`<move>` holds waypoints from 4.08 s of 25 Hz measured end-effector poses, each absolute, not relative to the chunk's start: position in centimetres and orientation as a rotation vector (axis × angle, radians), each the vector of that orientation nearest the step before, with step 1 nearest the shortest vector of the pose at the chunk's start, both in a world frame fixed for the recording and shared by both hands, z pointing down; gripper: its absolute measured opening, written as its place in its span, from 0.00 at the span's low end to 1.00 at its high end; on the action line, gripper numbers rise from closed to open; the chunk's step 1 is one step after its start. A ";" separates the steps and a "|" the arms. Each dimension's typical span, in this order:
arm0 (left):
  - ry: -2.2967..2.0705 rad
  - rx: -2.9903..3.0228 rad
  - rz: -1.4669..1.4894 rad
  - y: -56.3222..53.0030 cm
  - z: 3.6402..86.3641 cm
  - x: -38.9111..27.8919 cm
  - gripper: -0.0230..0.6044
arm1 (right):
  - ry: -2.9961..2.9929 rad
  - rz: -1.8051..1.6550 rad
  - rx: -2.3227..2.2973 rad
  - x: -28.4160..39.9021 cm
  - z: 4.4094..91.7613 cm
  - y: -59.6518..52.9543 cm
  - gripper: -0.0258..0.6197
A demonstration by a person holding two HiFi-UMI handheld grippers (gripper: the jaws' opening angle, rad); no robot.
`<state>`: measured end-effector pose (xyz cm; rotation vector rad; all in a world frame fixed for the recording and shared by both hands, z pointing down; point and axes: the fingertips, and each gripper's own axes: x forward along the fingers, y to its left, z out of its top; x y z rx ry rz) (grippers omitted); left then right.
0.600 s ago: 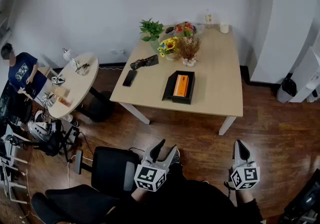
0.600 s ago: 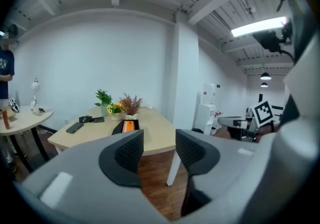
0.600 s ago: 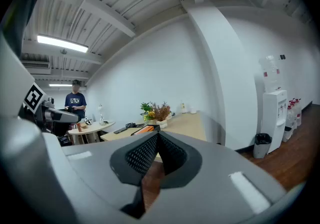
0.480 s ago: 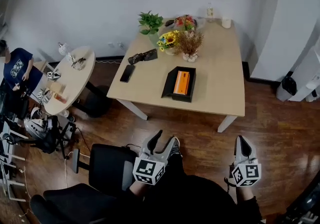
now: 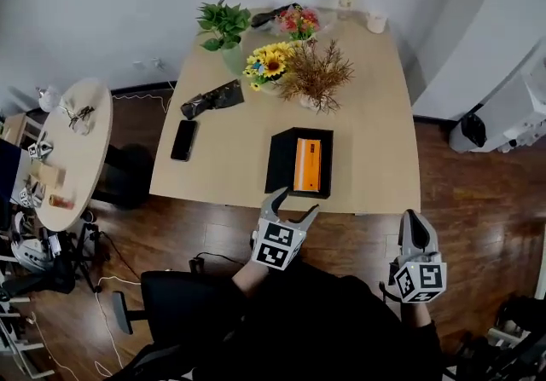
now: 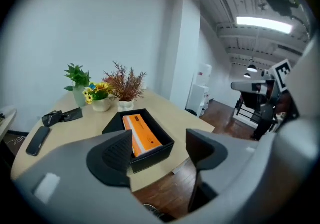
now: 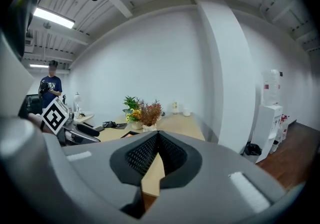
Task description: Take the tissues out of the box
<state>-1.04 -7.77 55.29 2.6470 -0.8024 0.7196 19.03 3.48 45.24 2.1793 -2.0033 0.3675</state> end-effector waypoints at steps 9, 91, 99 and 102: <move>-0.870 2.521 0.869 -14.6 60.2 2.0 0.59 | -2.061 0.398 2.072 19.0 46.1 -4.7 0.04; -1.116 2.335 1.030 -19.8 64.5 -16.4 0.45 | -2.307 0.601 1.482 8.4 52.9 -15.7 0.30; -1.093 2.292 1.049 -19.2 66.4 -16.6 0.45 | -2.298 0.608 1.482 8.7 53.2 -15.2 0.30; -1.089 2.294 1.041 -19.2 66.6 -16.6 0.45 | -2.293 0.610 1.479 8.8 53.4 -15.0 0.30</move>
